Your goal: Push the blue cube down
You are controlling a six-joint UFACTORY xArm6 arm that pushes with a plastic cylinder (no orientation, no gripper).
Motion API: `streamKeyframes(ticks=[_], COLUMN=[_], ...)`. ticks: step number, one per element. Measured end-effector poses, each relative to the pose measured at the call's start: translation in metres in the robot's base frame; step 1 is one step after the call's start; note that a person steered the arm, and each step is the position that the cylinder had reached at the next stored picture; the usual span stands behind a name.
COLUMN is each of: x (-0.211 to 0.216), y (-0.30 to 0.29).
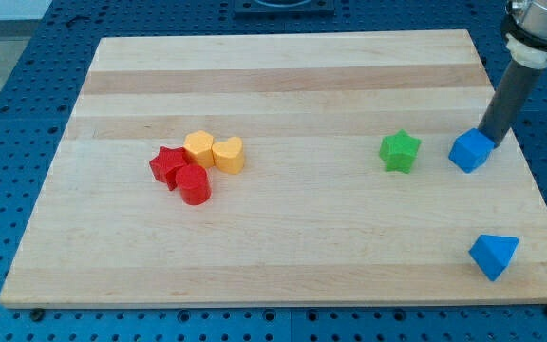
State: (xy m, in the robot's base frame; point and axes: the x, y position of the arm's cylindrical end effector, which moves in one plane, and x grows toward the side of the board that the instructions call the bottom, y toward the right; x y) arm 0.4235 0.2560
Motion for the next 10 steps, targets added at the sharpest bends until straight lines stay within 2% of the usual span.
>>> streamKeyframes(ticks=[2, 4, 8, 10], x=[-0.036, -0.017, 0.059, 0.062], y=[-0.006, -0.017, -0.017, -0.017])
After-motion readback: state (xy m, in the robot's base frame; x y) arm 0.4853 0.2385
